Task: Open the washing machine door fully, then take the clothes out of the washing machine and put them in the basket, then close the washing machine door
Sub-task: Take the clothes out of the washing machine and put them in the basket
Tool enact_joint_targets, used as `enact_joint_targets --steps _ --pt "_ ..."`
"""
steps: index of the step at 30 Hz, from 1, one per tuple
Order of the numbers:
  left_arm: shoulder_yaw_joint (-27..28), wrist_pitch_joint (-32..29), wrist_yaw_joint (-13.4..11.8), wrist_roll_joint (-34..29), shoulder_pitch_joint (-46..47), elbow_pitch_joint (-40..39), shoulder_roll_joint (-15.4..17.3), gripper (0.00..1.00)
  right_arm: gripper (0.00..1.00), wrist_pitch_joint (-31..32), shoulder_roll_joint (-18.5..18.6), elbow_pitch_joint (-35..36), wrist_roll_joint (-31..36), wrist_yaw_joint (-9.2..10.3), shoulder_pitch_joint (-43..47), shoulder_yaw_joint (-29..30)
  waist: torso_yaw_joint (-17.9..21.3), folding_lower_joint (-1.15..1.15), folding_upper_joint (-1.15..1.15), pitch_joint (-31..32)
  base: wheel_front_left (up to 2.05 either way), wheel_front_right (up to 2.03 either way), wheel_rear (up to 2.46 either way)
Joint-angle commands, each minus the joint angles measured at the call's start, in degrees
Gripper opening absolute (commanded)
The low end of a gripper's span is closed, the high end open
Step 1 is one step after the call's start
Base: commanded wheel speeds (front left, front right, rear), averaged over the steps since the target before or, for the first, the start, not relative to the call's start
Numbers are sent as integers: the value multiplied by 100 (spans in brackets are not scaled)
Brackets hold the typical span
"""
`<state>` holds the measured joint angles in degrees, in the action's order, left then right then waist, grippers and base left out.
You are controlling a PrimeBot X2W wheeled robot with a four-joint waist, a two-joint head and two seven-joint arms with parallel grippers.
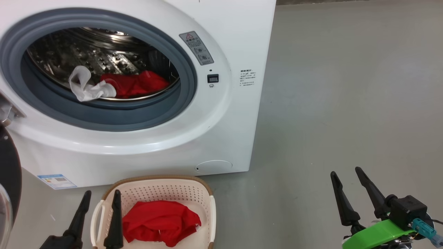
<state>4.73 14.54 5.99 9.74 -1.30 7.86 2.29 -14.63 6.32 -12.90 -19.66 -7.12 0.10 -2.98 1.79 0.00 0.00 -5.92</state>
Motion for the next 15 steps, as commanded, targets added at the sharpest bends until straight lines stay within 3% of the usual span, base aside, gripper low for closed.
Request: enact_joint_targets --steps 1,15 --pt "160 46 -42 43 106 -157 59 100 100 -37 52 152 -37 -36 -59 -116 -1 0 0 -8 0 0 0" --pt "174 46 -33 22 314 -40 59 100 100 -37 8 185 -25 -36 -193 -123 1 0 0 -272 0 0 0"
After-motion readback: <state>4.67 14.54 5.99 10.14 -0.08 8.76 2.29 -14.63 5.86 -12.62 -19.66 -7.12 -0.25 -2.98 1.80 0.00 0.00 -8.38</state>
